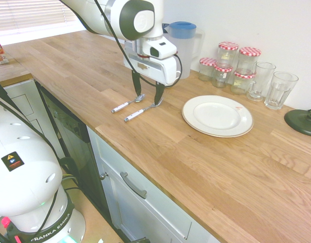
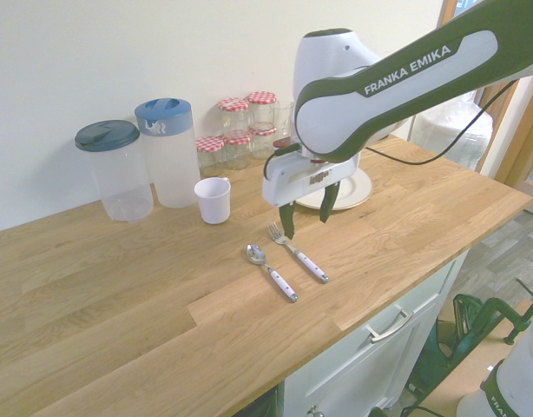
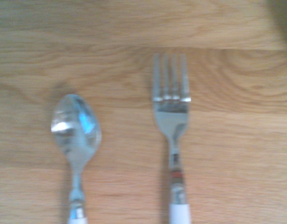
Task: Put the spoon into the plate
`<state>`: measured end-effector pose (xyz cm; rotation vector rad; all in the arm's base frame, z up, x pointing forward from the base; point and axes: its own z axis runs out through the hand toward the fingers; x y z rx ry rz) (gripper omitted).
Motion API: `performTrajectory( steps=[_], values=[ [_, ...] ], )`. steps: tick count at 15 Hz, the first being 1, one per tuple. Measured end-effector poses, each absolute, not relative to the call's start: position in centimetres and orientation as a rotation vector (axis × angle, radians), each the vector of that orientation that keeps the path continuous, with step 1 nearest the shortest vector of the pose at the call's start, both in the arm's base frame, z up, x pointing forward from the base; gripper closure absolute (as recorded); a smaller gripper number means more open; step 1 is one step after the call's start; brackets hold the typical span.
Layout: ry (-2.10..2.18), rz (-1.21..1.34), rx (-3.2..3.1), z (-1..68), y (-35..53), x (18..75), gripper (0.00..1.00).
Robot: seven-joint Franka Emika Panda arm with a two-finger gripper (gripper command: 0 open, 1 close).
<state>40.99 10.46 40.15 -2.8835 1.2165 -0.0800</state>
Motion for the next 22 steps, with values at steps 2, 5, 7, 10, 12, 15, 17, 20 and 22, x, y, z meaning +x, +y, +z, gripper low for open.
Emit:
performTrajectory(
  steps=[2, 5, 7, 10, 12, 15, 17, 20, 22],
  values=[
    [1.205, -0.076, -2.898, 39.8, 13.7, 40.3, 0.00],
    [1.167, -0.041, -2.934, 38.4, 17.3, 39.1, 0.00],
    [1.161, -0.018, -2.945, 37.0, 18.9, 38.3, 0.00],
    [1.193, 0.000, -2.934, 34.6, 19.1, 37.9, 0.00],
    [1.202, 0.001, -2.928, 33.6, 18.8, 37.7, 0.00],
    [1.212, -0.016, -2.917, 32.8, 18.5, 37.4, 1.00],
    [1.217, -0.026, -2.909, 32.4, 18.4, 37.4, 1.00],
    [1.220, -0.036, -2.904, 32.4, 18.4, 37.5, 1.00],
    [1.226, -0.038, -2.901, 32.3, 18.5, 37.5, 1.00]
  ],
)
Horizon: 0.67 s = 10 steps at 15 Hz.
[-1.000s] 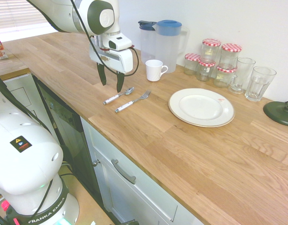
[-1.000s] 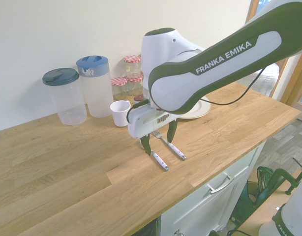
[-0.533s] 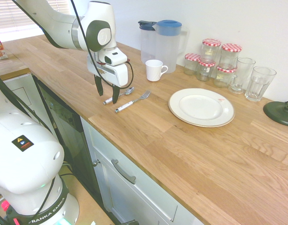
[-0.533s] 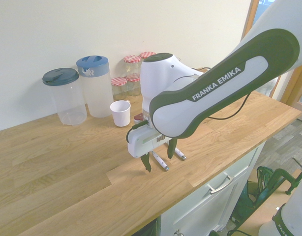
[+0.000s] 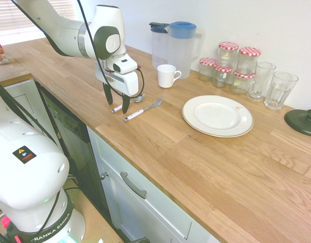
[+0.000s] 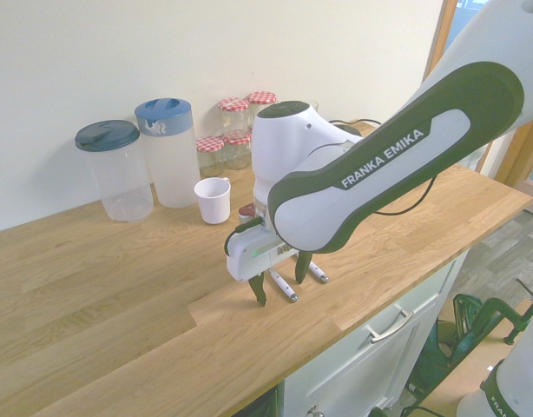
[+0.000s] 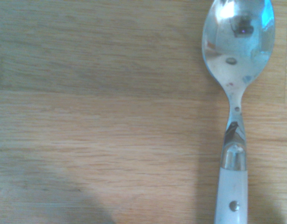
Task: Put the spoon into the plate
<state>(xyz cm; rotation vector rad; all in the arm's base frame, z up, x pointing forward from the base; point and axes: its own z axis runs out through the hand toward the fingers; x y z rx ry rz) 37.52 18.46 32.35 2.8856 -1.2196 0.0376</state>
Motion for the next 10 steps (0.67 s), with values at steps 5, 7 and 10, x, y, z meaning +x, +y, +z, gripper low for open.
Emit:
performTrajectory(
  steps=[5, 7, 10],
  values=[
    [-1.221, 0.061, 2.889, 32.34, 18.53, 37.68, 1.00],
    [-1.219, 0.065, 2.893, 32.34, 18.61, 37.69, 1.00],
    [-1.208, 0.072, 2.901, 32.34, 18.95, 37.60, 1.00]
  ],
)
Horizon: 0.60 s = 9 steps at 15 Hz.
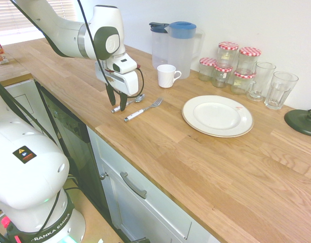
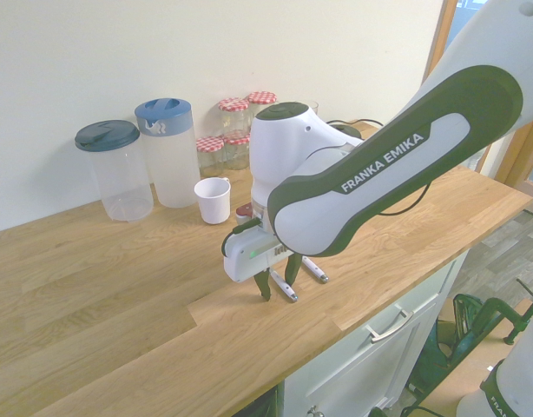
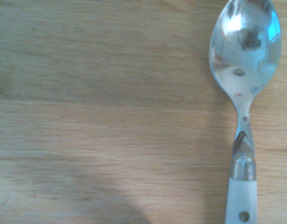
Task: Put the spoon into the plate
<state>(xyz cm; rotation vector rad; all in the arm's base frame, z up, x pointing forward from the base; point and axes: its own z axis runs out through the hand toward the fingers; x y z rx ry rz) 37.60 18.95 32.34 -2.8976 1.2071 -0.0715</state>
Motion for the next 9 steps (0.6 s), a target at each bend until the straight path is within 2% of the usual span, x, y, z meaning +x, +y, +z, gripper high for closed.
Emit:
performTrajectory(
  steps=[9],
  values=[
    [1.214, -0.080, -2.890, 32.38, 18.60, 37.57, 1.00]
  ],
)
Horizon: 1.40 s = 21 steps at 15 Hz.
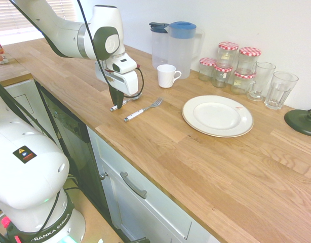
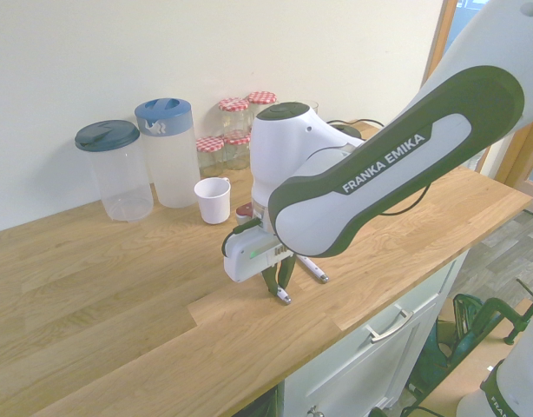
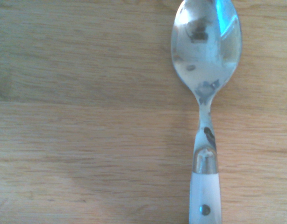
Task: Put the spoon into the plate
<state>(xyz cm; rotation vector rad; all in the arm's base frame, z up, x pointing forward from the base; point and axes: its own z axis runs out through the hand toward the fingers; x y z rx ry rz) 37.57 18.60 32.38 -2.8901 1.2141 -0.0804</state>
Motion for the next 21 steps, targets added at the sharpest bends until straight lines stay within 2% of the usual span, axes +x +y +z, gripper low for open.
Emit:
performTrajectory(
  steps=[5, 9, 12, 16, 21],
  values=[
    [1.251, -0.128, -2.843, 33.4, 16.5, 37.8, 1.00],
    [1.258, -0.258, -2.750, 40.5, 12.2, 39.1, 1.00],
    [1.322, -0.284, -2.704, 43.1, 5.2, 41.1, 1.00],
    [1.391, -0.257, -2.694, 42.4, -4.7, 45.2, 1.00],
    [1.399, -0.191, -2.722, 39.3, -11.9, 50.6, 1.00]
  ],
)
